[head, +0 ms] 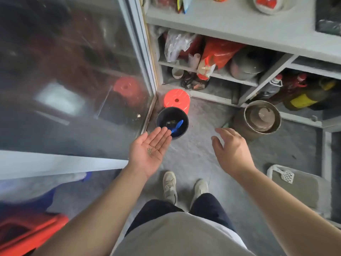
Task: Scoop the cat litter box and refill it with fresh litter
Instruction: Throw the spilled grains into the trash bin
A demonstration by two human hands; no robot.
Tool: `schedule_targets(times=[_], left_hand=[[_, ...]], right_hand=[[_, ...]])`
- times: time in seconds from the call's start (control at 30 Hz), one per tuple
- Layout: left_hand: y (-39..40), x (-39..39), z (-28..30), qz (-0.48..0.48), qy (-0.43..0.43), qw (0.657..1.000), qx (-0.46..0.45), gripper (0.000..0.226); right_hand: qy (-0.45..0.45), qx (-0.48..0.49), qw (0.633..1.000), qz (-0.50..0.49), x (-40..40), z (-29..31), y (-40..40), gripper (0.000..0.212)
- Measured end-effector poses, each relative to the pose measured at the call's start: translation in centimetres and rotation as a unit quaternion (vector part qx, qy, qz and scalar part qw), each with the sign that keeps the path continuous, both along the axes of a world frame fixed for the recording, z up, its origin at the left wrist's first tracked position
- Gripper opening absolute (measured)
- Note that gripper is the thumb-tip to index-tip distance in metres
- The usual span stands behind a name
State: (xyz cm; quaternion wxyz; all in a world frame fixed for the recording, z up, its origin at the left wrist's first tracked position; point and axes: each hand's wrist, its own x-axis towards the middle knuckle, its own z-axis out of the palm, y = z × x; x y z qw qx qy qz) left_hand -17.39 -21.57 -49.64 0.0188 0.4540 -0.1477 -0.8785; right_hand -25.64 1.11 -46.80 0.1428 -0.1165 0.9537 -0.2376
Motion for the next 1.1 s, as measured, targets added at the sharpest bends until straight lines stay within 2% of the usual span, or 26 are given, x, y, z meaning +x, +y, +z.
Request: schedule_targets(times=[0.57, 0.8, 1.1], left_hand=[[-1.0, -8.8, -7.8, 0.049, -0.071, 0.996, 0.003, 0.046], [-1.9, -12.2, -15.2, 0.067, -0.107, 0.992, 0.013, 0.046], [-4.0, -14.7, -28.3, 0.071, -0.149, 0.986, 0.02, 0.046]], right_hand=[[-0.083, 0.043, 0.993, 0.078, -11.7, -7.4, -4.4, 0.04], [-0.13, 0.056, 0.987, 0.079, -13.9, -14.1, -5.3, 0.038], [-0.178, 0.078, 0.979, 0.065, -15.1, -24.5, -7.4, 0.039]])
